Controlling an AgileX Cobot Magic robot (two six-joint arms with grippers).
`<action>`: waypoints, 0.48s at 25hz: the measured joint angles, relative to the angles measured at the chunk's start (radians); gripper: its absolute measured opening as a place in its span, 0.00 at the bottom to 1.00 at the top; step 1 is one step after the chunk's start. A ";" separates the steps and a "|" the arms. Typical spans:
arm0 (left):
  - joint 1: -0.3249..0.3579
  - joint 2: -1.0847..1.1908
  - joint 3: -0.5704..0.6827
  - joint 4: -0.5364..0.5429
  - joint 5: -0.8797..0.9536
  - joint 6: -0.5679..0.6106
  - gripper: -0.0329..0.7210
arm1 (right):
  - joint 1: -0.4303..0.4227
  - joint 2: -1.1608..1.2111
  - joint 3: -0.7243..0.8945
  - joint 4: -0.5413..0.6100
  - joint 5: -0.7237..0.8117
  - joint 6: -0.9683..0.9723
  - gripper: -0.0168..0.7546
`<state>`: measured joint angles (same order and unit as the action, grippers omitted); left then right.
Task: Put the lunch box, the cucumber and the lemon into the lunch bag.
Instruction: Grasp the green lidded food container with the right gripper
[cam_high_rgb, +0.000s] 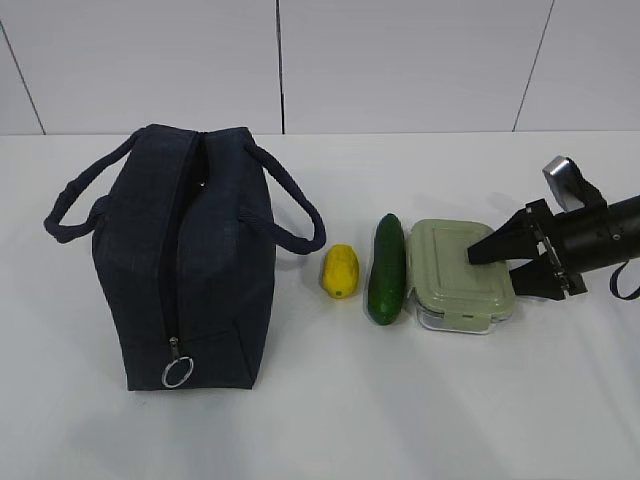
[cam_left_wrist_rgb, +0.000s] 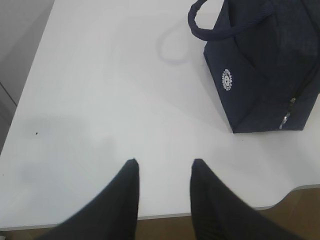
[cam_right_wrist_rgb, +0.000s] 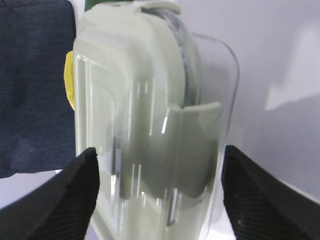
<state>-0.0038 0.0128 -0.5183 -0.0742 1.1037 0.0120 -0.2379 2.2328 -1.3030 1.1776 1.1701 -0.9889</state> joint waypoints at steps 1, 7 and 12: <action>0.000 0.000 0.000 0.000 0.000 0.000 0.37 | 0.000 0.000 0.000 0.000 0.000 -0.005 0.75; 0.000 0.000 0.000 0.000 0.000 0.000 0.37 | 0.000 0.000 0.000 0.000 0.000 -0.035 0.75; 0.000 0.000 0.000 0.000 0.000 0.000 0.37 | 0.000 0.000 0.000 0.000 0.000 -0.047 0.70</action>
<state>-0.0038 0.0128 -0.5183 -0.0742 1.1037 0.0120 -0.2379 2.2328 -1.3030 1.1776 1.1701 -1.0360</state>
